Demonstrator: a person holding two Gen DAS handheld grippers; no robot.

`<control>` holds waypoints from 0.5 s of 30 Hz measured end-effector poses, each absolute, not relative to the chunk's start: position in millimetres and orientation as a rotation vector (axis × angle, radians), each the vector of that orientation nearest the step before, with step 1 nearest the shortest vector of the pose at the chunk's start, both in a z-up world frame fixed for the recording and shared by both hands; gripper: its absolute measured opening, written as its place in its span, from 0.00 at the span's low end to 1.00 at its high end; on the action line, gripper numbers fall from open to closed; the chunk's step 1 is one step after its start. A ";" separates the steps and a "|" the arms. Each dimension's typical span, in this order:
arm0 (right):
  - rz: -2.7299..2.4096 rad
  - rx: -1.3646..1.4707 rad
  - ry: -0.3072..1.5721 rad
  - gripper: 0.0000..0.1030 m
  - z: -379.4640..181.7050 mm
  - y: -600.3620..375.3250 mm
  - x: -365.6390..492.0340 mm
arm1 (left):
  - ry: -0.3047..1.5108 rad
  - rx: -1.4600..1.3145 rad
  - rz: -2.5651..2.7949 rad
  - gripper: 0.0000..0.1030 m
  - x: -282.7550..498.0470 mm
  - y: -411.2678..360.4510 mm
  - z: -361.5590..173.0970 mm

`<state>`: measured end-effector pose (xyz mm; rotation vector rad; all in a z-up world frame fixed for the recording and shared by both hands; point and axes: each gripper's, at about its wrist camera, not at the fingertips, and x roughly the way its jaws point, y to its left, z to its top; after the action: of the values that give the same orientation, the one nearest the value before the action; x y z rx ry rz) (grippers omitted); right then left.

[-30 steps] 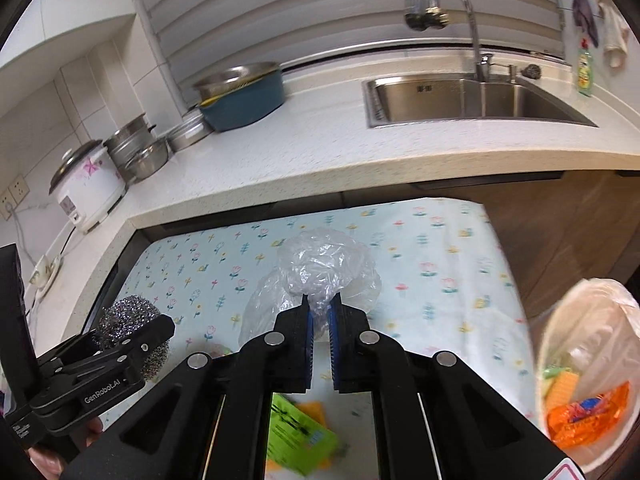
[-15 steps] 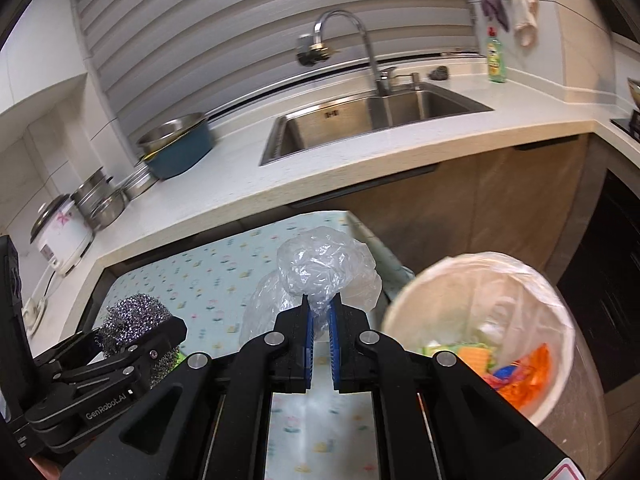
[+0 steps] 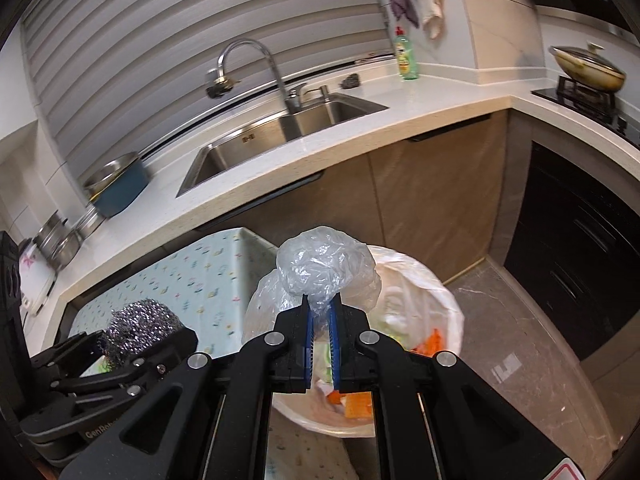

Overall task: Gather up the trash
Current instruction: 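Carry the steel wool and clear bag over the bin and open both tools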

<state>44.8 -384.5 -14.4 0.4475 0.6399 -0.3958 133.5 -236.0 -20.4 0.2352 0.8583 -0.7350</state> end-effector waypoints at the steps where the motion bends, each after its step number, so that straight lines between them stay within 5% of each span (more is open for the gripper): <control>1: -0.407 0.455 0.636 0.06 -15.5 -389.8 40.3 | 0.861 0.243 -0.753 0.64 129.6 -242.7 -22.7; 10: -0.466 0.481 0.618 0.06 -18.9 -415.3 19.0 | 0.870 0.287 -0.822 0.67 114.8 -276.4 -35.6; 15: -0.474 0.483 0.610 0.06 -17.1 -420.2 16.9 | 0.844 0.293 -0.823 0.76 111.3 -283.1 -32.1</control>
<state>16.9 -420.2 -17.1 0.4834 0.6096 -0.4742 111.3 -283.1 -32.1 0.2926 0.8441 -0.8228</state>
